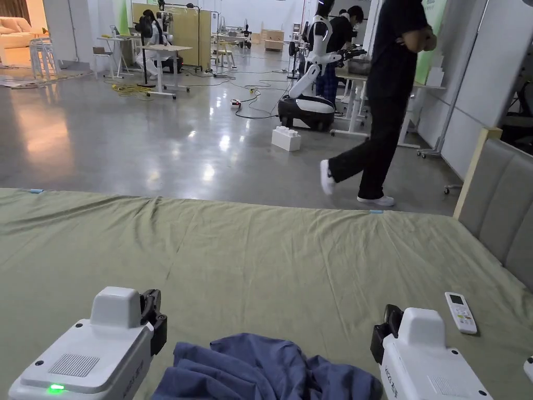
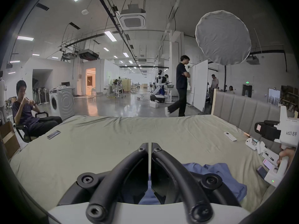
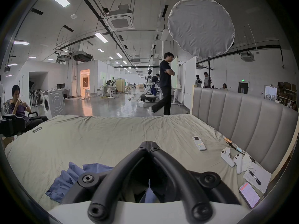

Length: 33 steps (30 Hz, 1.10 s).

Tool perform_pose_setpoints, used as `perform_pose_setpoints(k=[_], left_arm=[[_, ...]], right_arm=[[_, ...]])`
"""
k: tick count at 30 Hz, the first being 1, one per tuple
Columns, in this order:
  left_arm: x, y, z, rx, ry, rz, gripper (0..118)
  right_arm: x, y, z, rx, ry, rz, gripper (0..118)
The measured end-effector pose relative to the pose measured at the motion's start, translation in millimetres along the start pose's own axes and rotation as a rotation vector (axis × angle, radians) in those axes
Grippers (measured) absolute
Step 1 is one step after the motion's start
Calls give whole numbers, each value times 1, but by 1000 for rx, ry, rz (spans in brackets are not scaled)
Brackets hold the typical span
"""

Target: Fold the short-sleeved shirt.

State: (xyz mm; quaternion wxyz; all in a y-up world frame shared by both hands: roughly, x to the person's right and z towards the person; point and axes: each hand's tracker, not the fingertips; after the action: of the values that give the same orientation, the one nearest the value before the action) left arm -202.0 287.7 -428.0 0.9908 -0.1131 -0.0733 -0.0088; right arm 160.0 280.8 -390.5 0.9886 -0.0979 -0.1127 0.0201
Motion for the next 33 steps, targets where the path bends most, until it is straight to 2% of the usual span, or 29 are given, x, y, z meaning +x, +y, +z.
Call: perform_pose_setpoints(k=[7,10,17,18,20,23,24,28,33], left_arm=[[-23,-14,-18,-87,37,92,1],[-36,-24,-47,-199,8,148,1],[-48,-54,-132,-460,-46,140,2],[-48,-59,-145,-498,-53,140,6],[-46,-67,-169,-523,-64,139,24],[-37,-79,-198,-589,-87,131,71],[-35,-83,-205,-620,-93,126,79],[-27,-110,-240,-718,-70,129,81],[-6,-134,-258,-772,-38,39,81]], right_arm=[[-3,0,-2,7,16,7,0],[-3,-2,-5,-6,24,10,0],[4,-13,-19,-43,22,13,0],[5,-15,-22,-48,21,16,0],[8,-20,-28,-65,18,17,0],[13,-28,-36,-104,9,9,0],[15,-30,-39,-107,7,14,0],[22,-41,-51,-141,-6,12,0],[32,-55,-61,-188,-23,10,0]])
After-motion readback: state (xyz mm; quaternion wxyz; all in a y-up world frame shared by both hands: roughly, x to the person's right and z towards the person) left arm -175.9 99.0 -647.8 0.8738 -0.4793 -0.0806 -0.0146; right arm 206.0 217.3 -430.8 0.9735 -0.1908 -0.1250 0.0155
